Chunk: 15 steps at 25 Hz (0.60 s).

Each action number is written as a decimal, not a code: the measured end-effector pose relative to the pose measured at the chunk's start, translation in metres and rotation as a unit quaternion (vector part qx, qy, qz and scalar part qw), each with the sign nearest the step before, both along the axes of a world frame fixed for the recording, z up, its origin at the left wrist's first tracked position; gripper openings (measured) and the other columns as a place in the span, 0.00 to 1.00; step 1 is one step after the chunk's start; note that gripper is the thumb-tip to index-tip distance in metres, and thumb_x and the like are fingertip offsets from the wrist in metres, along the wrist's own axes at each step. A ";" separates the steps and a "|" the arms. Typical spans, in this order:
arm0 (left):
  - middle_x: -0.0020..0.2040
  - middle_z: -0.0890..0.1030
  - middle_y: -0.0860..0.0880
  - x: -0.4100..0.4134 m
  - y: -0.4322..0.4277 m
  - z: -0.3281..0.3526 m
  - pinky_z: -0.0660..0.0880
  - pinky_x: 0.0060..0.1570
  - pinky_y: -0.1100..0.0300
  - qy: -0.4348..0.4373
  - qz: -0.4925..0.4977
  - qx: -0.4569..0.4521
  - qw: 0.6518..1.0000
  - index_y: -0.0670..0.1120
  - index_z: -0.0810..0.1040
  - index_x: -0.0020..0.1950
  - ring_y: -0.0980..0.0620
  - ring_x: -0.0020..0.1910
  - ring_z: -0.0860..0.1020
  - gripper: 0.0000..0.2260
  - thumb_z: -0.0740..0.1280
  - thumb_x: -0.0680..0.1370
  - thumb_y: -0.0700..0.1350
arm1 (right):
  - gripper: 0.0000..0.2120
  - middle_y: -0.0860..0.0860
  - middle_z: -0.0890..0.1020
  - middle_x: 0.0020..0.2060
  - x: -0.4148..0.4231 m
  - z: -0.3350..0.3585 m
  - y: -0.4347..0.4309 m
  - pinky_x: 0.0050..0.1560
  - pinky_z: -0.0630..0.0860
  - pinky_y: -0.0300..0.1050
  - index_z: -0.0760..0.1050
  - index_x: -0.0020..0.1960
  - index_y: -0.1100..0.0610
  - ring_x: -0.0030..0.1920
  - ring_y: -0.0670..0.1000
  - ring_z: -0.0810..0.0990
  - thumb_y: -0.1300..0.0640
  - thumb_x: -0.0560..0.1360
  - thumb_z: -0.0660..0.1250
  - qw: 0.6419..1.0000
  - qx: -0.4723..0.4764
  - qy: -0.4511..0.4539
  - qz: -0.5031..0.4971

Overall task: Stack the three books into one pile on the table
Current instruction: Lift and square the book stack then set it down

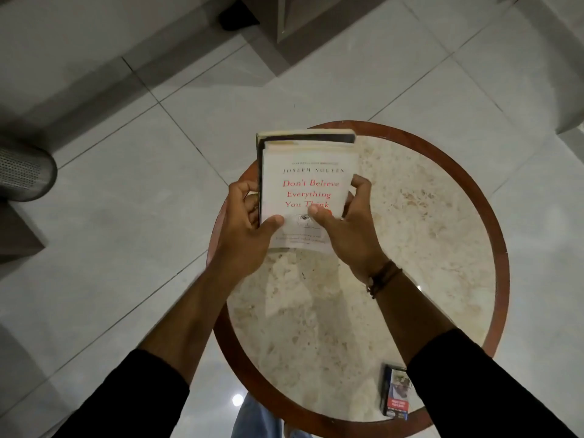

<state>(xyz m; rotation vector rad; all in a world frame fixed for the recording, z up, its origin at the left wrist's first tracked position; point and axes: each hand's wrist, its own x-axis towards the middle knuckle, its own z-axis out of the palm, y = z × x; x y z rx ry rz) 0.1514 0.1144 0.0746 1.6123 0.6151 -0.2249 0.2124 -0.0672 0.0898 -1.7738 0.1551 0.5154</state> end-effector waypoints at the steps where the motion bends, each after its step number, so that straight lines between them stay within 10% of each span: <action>1: 0.72 0.81 0.54 -0.005 0.002 0.002 0.87 0.57 0.49 -0.053 -0.002 0.022 0.998 0.58 0.66 0.73 0.47 0.72 0.82 0.28 0.76 0.79 0.45 | 0.29 0.58 0.80 0.67 -0.003 0.002 -0.005 0.57 0.86 0.46 0.60 0.73 0.60 0.63 0.53 0.84 0.67 0.79 0.72 0.998 0.016 -0.052 0.012; 7: 0.77 0.76 0.40 -0.017 -0.015 -0.004 0.79 0.72 0.35 -0.095 -0.012 0.131 0.987 0.41 0.65 0.83 0.41 0.77 0.77 0.25 0.66 0.86 0.40 | 0.22 0.62 0.80 0.66 -0.018 -0.015 0.000 0.65 0.80 0.43 0.69 0.74 0.71 0.68 0.53 0.81 0.70 0.82 0.68 0.990 0.009 -0.131 0.049; 15: 0.77 0.75 0.40 -0.017 -0.020 0.004 0.82 0.70 0.46 -0.076 -0.026 0.099 0.992 0.38 0.59 0.84 0.44 0.74 0.78 0.26 0.62 0.87 0.37 | 0.23 0.49 0.80 0.61 -0.017 -0.036 -0.004 0.60 0.80 0.33 0.68 0.74 0.68 0.63 0.38 0.81 0.66 0.81 0.68 0.992 -0.035 -0.105 0.054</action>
